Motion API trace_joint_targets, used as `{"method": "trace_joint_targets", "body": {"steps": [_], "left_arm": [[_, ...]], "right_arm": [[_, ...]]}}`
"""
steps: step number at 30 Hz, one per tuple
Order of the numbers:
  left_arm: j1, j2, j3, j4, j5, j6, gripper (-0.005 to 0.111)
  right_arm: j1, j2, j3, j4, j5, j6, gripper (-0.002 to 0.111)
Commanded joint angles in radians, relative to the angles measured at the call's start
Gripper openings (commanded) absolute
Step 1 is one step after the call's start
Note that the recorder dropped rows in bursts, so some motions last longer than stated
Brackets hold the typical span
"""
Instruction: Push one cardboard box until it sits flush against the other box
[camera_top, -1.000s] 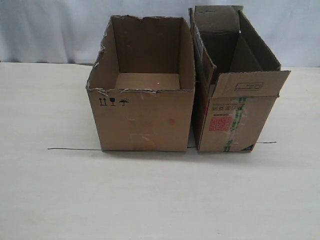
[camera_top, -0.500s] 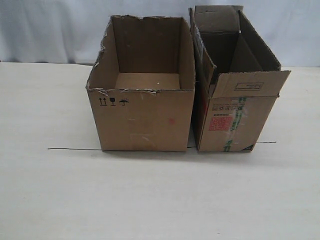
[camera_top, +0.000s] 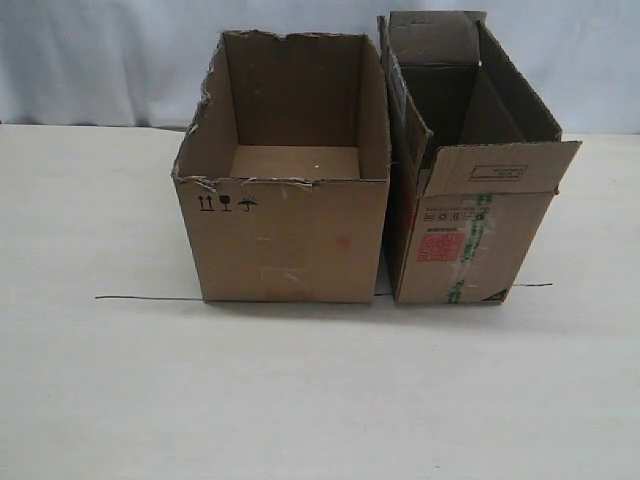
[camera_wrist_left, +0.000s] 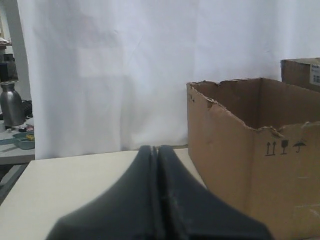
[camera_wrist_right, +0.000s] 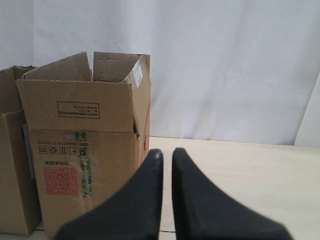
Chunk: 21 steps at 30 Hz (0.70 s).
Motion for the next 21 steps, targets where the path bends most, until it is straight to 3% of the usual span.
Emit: {"method": "trace_joint_targets", "body": {"steps": [1, 7, 12, 21], "left_arm": [[0.018, -0.004, 0.003, 0.007, -0.020, -0.061, 0.000], [0.043, -0.004, 0.003, 0.045, -0.014, -0.064, 0.000], [0.068, -0.004, 0.003, 0.096, 0.080, -0.064, 0.000], [0.068, -0.004, 0.003, 0.140, 0.063, -0.060, 0.000]], "right_arm": [[-0.006, -0.003, 0.004, 0.003, -0.003, -0.003, 0.005], [-0.006, -0.003, 0.004, 0.003, -0.003, -0.003, 0.005], [-0.006, -0.003, 0.004, 0.003, -0.003, -0.003, 0.005], [-0.006, -0.003, 0.004, 0.003, -0.003, -0.003, 0.005]]}}
